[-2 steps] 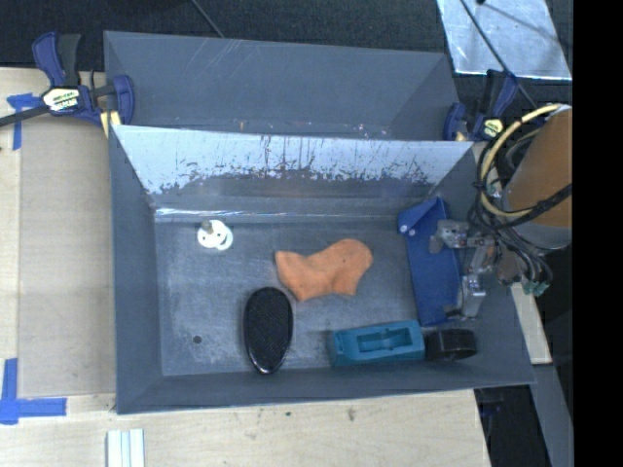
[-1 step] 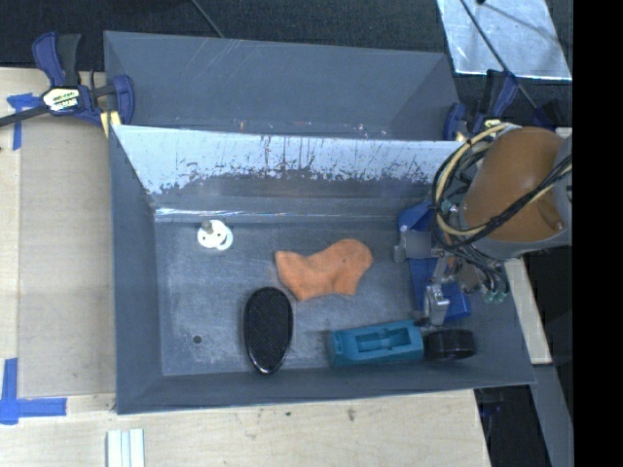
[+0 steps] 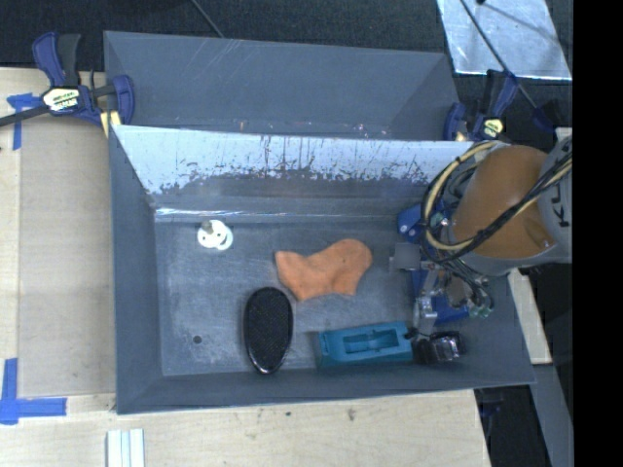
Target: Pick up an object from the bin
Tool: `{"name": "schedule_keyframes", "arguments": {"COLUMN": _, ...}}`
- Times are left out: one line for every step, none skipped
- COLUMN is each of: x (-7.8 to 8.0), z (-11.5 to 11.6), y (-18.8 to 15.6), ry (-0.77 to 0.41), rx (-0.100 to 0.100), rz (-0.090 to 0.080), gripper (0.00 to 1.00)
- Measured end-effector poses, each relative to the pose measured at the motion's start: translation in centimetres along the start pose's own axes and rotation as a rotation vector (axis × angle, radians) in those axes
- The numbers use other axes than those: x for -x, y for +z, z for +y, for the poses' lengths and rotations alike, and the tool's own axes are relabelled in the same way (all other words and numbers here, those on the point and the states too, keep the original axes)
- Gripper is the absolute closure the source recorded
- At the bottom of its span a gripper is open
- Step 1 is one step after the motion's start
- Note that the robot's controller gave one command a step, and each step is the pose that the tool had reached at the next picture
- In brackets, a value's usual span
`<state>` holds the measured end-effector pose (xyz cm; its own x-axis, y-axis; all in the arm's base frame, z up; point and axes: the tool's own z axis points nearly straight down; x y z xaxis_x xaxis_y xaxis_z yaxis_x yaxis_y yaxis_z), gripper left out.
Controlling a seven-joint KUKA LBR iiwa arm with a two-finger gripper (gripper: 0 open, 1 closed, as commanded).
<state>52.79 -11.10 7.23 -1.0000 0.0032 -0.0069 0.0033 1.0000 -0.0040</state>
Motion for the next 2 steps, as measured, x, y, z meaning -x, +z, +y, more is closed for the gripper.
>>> {"name": "schedule_keyframes", "arguments": {"x": 2.2, "z": 2.8, "y": 0.1, "ry": -0.009, "rx": -0.002, "rz": 0.004, "gripper": 0.0}}
{"name": "schedule_keyframes", "arguments": {"x": 3.7, "z": 5.2, "y": 0.1, "ry": -0.018, "rx": -0.001, "rz": -0.001, "gripper": 0.0}}
